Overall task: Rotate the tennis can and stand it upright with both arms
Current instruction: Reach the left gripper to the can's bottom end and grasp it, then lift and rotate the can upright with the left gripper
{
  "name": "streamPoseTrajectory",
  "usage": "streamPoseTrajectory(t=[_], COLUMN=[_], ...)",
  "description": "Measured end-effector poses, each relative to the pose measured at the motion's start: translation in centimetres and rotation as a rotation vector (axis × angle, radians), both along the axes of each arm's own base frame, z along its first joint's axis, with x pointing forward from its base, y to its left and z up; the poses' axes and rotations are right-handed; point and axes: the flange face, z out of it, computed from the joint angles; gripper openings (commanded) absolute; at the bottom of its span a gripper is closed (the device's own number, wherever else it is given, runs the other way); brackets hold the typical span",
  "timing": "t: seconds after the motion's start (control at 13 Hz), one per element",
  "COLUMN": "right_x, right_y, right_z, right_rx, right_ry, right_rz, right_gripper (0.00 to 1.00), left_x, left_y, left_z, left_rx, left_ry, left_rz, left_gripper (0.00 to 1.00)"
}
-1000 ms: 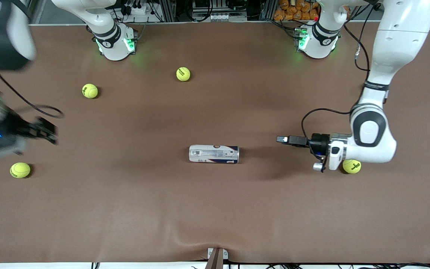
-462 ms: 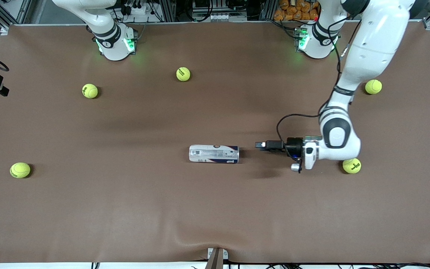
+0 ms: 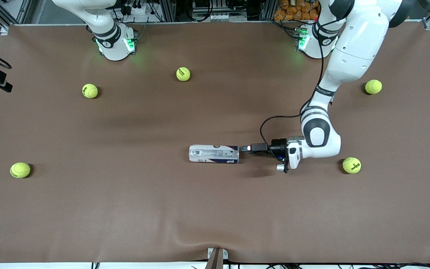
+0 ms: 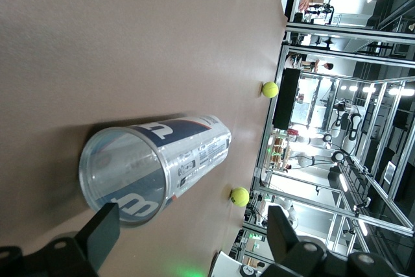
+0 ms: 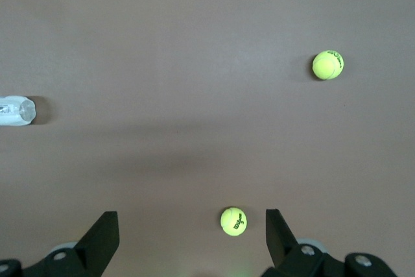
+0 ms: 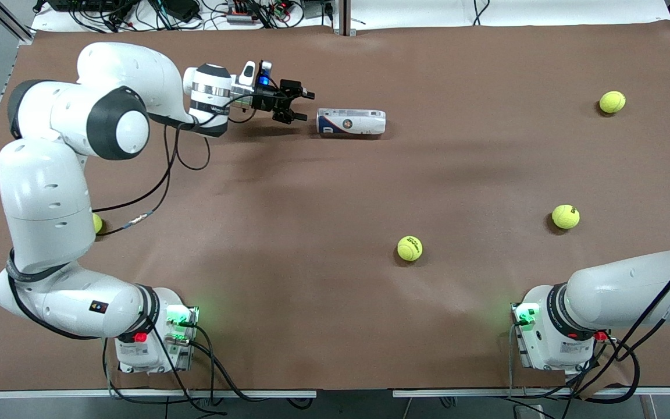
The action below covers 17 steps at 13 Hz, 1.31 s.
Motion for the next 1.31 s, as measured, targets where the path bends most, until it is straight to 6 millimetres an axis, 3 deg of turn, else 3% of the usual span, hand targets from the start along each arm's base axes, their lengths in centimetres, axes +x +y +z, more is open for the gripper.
streamPoseTrajectory(t=[0.46,0.77,0.85,0.92,1.0,1.08,1.31], right_x=[-0.7,-0.7,-0.6,-0.6,-0.6,-0.6,-0.7], right_y=[1.1,2.7,3.3,3.5,3.3,3.1,2.5], right_z=[-0.5,-0.6,-0.7,-0.8,-1.0,-1.0,-1.1], right_rx=[0.008,0.008,0.007,0.006,0.006,0.004,-0.019], right_ry=[0.066,0.071,0.073,0.076,0.079,0.081,0.096], right_rz=[0.023,0.053,0.062,0.065,0.062,0.057,0.049], right_gripper=[1.0,1.0,1.0,1.0,1.0,1.0,1.0], left_x=[0.2,-0.3,-0.4,-0.4,-0.4,-0.4,0.4], left_y=[-0.5,-2.0,-2.3,-2.6,-2.7,-2.8,-2.9], left_z=[-1.8,-2.3,-2.6,-2.9,-3.1,-3.2,-2.6], left_rx=[0.008,0.005,0.003,0.003,0.003,0.002,-0.002], left_ry=[-0.036,-0.041,-0.048,-0.051,-0.052,-0.053,-0.071], left_rz=[-0.002,0.002,0.0,-0.003,-0.005,-0.005,-0.002], left_gripper=[0.82,0.64,0.5,0.2,0.05,0.0,0.0])
